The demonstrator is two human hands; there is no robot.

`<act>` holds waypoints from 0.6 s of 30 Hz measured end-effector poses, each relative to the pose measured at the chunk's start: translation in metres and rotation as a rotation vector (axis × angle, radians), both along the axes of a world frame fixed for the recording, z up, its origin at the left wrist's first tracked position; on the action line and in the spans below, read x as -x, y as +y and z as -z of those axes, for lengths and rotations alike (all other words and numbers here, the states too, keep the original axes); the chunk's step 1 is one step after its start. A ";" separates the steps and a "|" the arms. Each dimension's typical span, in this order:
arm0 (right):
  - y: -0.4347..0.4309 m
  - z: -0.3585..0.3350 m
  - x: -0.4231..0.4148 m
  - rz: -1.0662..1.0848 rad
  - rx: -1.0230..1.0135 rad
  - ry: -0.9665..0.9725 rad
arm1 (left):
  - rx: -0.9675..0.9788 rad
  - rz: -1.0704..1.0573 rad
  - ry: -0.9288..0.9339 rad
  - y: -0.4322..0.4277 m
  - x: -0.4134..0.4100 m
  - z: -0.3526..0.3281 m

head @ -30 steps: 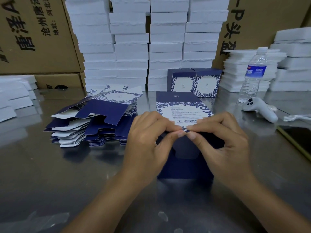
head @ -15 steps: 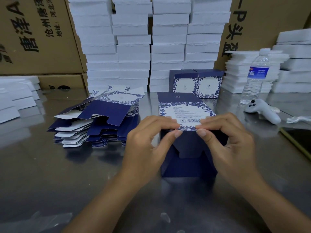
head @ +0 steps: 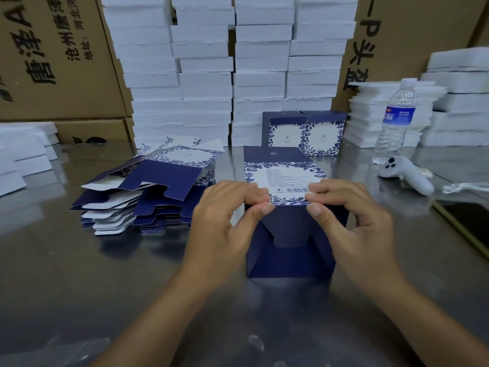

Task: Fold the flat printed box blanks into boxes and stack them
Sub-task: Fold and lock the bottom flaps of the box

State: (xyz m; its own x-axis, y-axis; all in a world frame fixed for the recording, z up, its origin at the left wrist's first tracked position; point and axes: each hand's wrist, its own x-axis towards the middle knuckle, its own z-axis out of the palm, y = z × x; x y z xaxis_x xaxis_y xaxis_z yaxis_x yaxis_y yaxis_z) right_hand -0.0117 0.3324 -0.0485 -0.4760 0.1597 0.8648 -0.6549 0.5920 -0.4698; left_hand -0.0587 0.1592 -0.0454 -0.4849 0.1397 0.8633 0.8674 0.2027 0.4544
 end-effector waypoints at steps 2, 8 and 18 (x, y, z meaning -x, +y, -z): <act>0.000 0.000 0.001 0.003 0.009 -0.023 | 0.003 -0.015 0.003 0.000 -0.001 -0.001; 0.000 0.000 0.000 0.009 0.011 -0.053 | 0.011 -0.014 -0.010 -0.001 0.000 0.000; 0.003 0.003 0.000 0.057 -0.013 -0.053 | -0.068 0.149 -0.316 -0.009 0.000 -0.009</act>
